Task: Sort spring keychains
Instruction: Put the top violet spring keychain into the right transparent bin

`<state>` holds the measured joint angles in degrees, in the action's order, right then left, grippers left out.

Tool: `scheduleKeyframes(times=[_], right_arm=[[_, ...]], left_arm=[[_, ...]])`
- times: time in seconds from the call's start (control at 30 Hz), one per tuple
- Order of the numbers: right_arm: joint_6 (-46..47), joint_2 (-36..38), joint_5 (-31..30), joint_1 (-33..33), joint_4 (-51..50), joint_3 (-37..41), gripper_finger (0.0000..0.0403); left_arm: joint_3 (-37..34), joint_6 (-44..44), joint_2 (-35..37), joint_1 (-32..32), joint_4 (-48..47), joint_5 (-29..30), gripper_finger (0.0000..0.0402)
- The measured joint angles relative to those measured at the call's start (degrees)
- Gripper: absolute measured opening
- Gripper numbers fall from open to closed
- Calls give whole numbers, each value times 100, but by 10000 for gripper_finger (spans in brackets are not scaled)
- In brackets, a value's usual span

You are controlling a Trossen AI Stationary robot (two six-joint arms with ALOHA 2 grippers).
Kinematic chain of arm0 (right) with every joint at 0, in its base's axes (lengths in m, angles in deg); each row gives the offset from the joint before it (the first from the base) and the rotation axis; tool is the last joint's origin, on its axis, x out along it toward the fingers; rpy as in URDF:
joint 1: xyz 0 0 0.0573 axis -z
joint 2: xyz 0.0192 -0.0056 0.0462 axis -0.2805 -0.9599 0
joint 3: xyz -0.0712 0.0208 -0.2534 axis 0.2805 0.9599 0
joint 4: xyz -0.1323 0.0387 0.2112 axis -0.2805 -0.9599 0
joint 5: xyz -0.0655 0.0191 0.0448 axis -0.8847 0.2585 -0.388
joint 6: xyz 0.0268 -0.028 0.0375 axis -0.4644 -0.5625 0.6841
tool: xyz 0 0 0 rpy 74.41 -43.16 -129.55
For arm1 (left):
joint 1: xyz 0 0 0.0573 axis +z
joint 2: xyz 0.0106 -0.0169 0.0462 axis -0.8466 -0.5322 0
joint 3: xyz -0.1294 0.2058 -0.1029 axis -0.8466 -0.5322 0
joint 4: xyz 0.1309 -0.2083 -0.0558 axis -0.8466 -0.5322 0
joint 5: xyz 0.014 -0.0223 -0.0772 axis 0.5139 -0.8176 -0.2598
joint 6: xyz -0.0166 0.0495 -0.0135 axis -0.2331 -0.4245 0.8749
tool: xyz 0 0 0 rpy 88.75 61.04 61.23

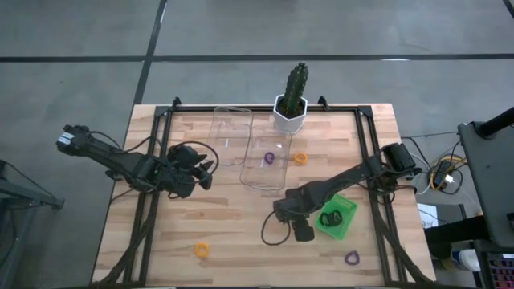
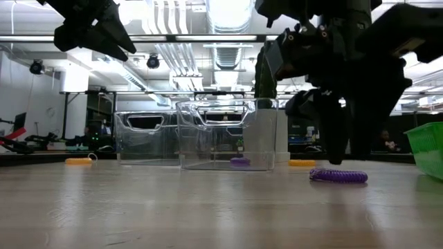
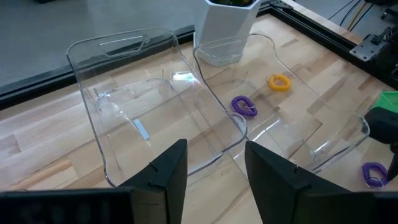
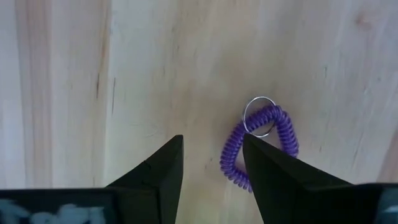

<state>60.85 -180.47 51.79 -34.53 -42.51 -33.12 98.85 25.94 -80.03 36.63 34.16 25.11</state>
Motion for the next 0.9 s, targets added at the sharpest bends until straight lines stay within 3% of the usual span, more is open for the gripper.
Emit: scheduleKeyframes(times=[0.5, 0.7, 0.9], right_arm=[[469, 21, -89, 0, 824, 667, 150], [544, 24, -308, -2, 847, 694, 120], [654, 2, -491, -4, 774, 601, 64]], left_arm=[[0, 10, 0, 1, 15, 4, 153], [0, 17, 0, 1, 54, 4, 153], [0, 17, 0, 1, 117, 2, 153]])
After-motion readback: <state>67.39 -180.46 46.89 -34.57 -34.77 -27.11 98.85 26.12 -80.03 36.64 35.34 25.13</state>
